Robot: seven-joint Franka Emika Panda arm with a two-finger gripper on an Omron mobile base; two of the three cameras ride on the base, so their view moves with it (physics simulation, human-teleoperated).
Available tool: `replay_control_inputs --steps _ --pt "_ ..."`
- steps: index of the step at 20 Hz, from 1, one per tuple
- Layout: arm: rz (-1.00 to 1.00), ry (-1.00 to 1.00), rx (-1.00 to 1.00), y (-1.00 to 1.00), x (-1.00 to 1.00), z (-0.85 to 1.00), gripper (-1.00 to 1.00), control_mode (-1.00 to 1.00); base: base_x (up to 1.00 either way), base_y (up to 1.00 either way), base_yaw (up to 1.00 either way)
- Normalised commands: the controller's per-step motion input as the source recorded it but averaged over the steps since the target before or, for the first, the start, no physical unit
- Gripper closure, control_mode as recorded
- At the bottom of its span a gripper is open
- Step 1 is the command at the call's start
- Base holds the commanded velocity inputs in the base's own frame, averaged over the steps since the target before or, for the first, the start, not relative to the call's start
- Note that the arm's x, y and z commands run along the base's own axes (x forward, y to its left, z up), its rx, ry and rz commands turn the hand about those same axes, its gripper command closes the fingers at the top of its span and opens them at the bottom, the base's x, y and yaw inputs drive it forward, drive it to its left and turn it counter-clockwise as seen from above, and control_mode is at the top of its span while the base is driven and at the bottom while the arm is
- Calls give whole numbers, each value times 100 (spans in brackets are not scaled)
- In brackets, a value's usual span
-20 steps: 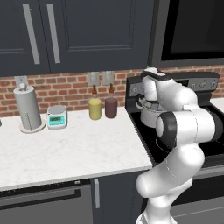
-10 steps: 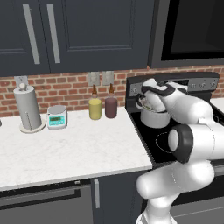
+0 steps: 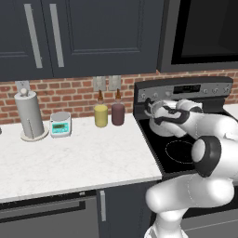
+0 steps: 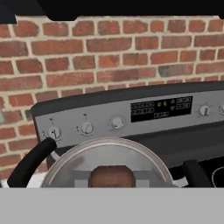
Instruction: Put the eggplant and broccoli in the pot. Retrieve the spatula and lightly stir the vegetables in the pot.
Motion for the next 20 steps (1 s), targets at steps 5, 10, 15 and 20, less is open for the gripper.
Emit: replay_control_inputs --steps 5,10,15,20 --pt "9 0 0 0 16 -45 100 -100 0 0 0" --pt "14 -8 0 2 12 -3 100 -100 0 0 0" --pt "4 -13 0 0 7 37 100 -100 0 0 0" --pt "0 -2 -1 -4 0 28 100 -100 0 0 0"
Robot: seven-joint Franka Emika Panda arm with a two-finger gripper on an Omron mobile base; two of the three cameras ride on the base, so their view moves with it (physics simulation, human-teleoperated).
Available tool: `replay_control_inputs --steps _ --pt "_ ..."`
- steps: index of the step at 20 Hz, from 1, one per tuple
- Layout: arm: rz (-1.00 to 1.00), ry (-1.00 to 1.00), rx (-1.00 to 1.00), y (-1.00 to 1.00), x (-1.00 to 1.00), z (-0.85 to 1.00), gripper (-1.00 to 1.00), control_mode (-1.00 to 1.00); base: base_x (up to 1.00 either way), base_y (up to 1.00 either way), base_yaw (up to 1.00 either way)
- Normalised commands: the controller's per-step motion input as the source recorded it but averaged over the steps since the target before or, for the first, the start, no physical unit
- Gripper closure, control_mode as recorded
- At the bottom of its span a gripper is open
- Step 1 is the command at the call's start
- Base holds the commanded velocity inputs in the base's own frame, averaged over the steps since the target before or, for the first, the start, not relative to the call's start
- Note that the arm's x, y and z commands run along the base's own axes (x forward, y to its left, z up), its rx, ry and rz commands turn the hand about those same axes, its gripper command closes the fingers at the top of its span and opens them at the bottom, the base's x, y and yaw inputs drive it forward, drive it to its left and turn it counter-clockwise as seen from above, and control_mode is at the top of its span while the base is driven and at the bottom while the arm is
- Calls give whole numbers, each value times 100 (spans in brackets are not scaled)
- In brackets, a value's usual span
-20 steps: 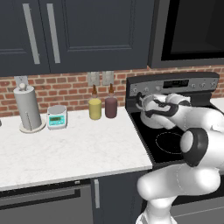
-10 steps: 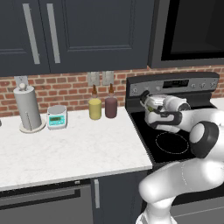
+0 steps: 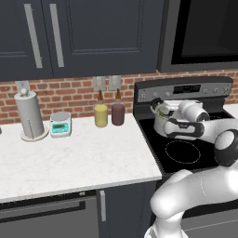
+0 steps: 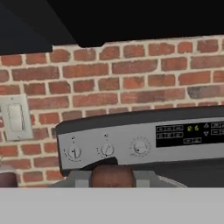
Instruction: Put the eggplant and broccoli in the pot. Retrieve the spatula and lightly stir the vegetables in the pot.
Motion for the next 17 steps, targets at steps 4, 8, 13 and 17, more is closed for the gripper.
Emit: replay_control_inputs --steps 4,8,13,17 --pt "0 0 -9 -6 15 6 100 -100 0 0 0" --pt "0 0 -17 -1 37 -14 100 -100 0 0 0" --pt "0 3 -29 0 34 -61 100 -100 0 0 0" --pt "0 1 -40 0 -3 -83 100 -100 0 0 0"
